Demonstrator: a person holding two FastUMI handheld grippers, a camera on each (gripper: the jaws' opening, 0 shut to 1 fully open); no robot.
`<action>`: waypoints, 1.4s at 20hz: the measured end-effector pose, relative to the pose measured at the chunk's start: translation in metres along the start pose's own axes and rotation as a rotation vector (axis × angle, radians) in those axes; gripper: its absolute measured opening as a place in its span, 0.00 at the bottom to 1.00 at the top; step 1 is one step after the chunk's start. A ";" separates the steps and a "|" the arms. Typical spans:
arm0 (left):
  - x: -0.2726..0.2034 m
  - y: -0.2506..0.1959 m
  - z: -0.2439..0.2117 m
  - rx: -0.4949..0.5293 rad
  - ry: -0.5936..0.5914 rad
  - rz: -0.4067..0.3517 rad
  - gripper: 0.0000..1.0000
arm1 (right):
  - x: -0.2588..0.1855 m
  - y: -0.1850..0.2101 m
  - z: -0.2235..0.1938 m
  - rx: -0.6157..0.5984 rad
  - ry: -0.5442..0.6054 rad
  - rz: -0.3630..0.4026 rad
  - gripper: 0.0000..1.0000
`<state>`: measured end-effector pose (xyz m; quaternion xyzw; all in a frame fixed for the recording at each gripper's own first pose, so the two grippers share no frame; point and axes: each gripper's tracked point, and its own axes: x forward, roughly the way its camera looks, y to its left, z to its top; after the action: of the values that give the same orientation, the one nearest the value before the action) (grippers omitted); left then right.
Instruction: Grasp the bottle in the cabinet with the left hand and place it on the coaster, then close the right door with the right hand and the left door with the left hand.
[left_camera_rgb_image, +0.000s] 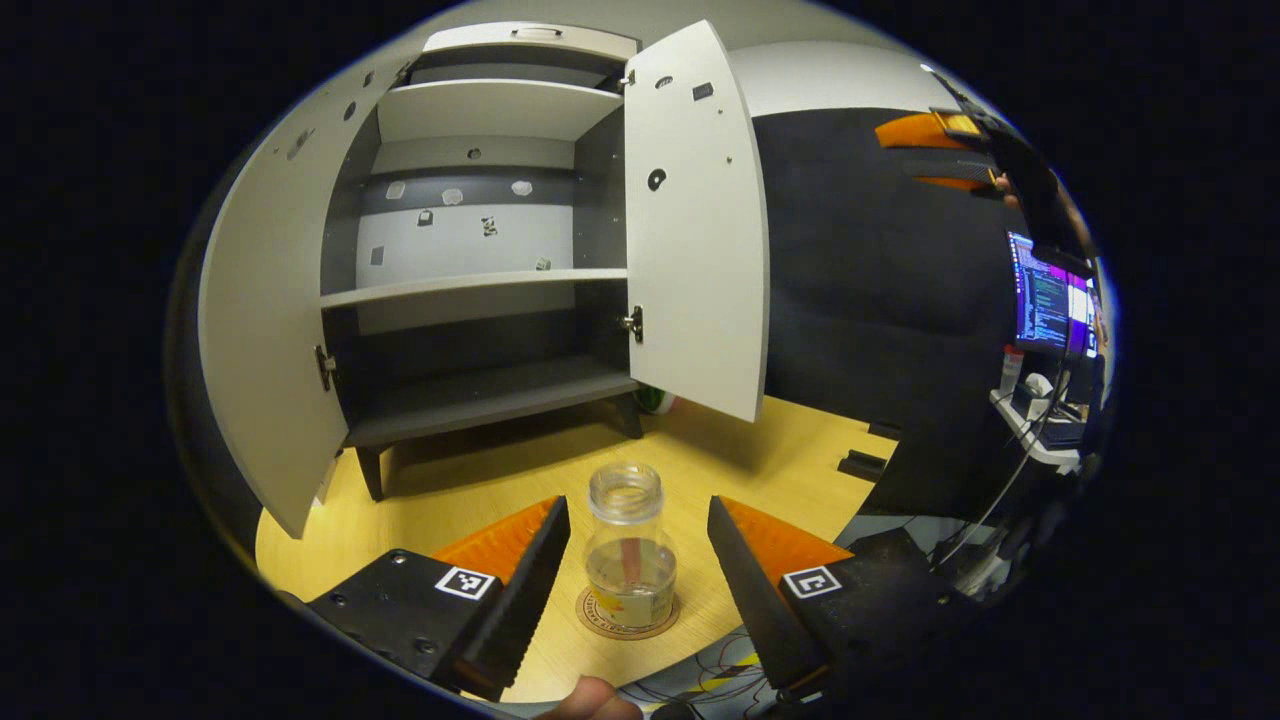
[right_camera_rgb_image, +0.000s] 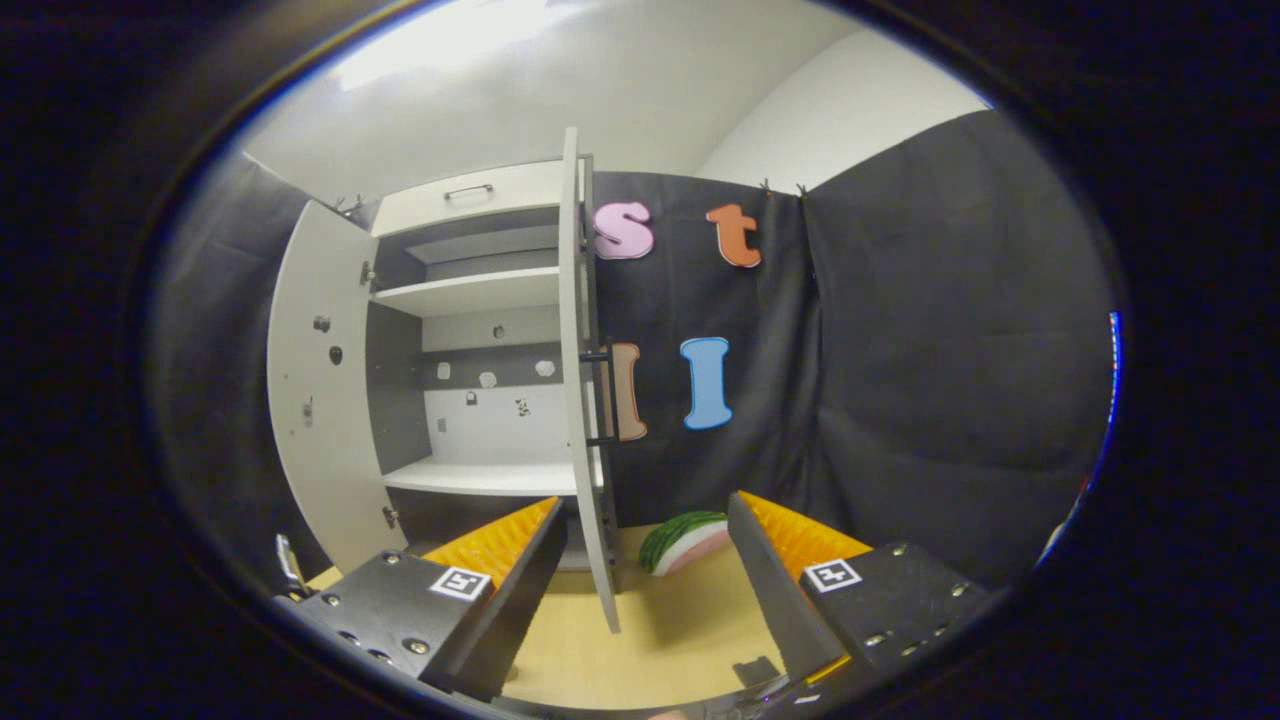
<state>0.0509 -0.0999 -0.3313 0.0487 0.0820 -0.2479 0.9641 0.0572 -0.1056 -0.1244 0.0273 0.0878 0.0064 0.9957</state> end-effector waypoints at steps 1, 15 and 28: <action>-0.006 -0.003 0.010 -0.006 0.003 -0.022 0.89 | 0.010 -0.009 0.005 -0.021 0.011 -0.013 0.98; -0.113 0.088 0.125 -0.162 -0.113 0.157 0.99 | 0.167 -0.034 0.048 -0.051 0.063 0.024 0.98; -0.203 0.170 0.135 -0.162 -0.134 0.360 0.96 | 0.200 0.033 0.031 -0.072 0.125 0.152 0.88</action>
<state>-0.0234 0.1257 -0.1523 -0.0317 0.0275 -0.0666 0.9969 0.2593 -0.0708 -0.1269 -0.0026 0.1470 0.0868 0.9853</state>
